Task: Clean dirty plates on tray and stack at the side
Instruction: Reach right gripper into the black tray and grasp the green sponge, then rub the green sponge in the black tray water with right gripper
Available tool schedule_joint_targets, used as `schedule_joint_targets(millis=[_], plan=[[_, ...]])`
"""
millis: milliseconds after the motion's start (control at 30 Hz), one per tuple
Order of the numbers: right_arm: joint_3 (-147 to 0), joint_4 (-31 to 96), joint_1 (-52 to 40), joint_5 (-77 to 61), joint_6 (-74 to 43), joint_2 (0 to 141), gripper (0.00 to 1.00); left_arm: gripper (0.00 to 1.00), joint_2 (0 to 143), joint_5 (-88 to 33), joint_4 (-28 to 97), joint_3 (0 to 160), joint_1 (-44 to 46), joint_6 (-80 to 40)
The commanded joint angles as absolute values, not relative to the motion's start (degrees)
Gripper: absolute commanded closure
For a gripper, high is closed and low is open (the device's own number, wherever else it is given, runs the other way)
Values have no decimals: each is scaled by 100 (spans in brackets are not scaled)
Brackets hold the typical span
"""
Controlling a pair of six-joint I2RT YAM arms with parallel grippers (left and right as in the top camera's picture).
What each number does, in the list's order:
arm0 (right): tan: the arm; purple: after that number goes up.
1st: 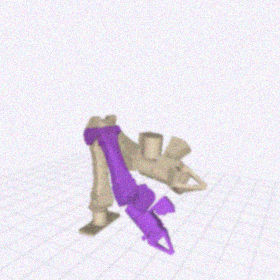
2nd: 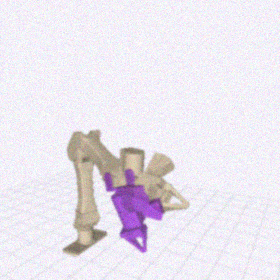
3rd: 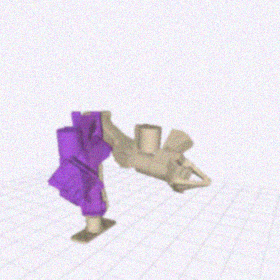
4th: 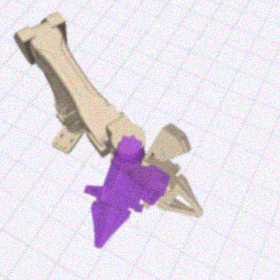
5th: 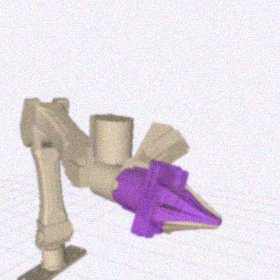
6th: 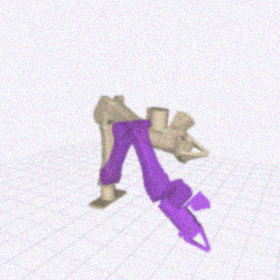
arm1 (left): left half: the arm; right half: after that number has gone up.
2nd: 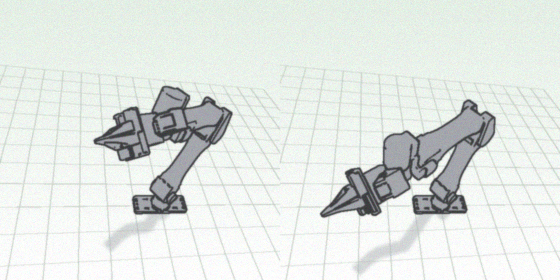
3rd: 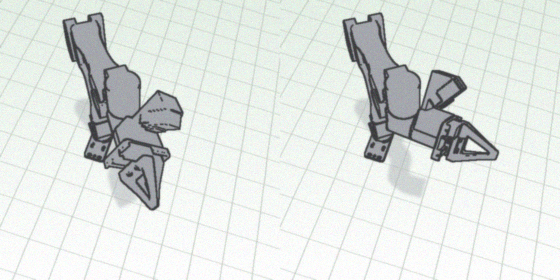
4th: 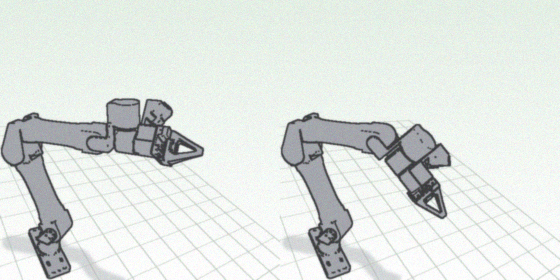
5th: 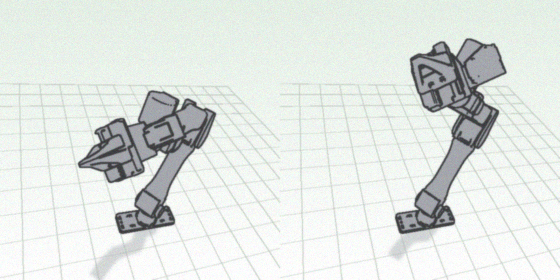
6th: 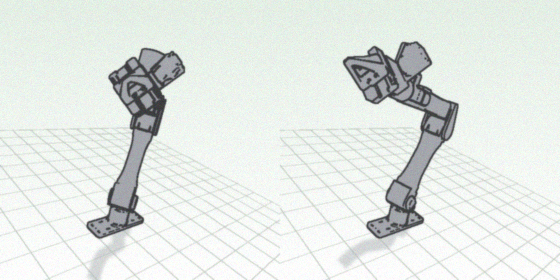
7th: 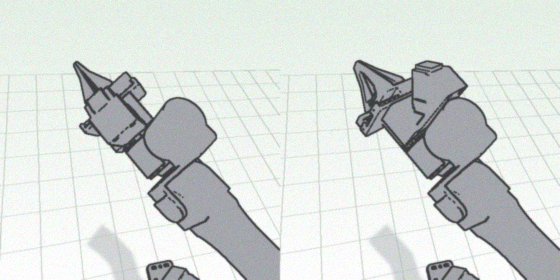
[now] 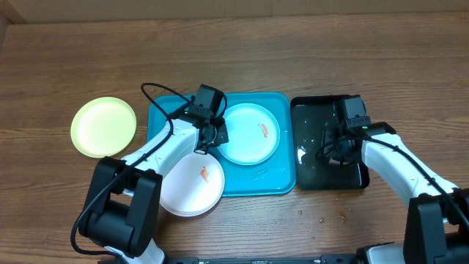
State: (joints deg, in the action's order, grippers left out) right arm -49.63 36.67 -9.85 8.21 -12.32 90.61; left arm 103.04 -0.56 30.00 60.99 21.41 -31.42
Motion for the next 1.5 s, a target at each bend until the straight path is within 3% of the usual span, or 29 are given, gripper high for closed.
schedule_joint_targets(millis=[0,200,333,633,733,1033,1067,1100,1133,1167,1467], plan=[[-4807,3518,-974,899,-1249,9004,34,96,10490,62,2995,6047,2180,-3175],[-4609,3234,-779,902,-1319,9013,34,96,10490,62,3000,6047,2180,-3177],[-4609,3192,-657,810,-1398,9013,48,96,10490,62,3000,6047,2180,-3175],[-4606,3153,-657,482,-1334,9013,52,96,10490,62,2998,6047,2180,-3175],[-4606,3144,-657,482,-1334,9013,64,96,10490,62,2998,6047,2180,-3177],[-4399,2875,-657,478,-1337,9013,64,96,10490,64,2998,6047,2180,-3175],[-4366,2836,-657,484,-1334,9013,66,96,10490,64,2998,6047,2180,-3175],[-4366,2834,-657,489,-1330,9013,74,96,10490,64,2998,6047,2180,-3175],[-4383,2845,-657,489,-1332,9011,91,96,10490,64,2998,6047,2180,-3175],[-4427,2893,-657,486,-1332,9011,96,96,10490,64,2998,6047,2180,-3175],[-4803,3120,-705,303,-1334,8993,96,96,10490,447,2993,6047,2178,-3179]])
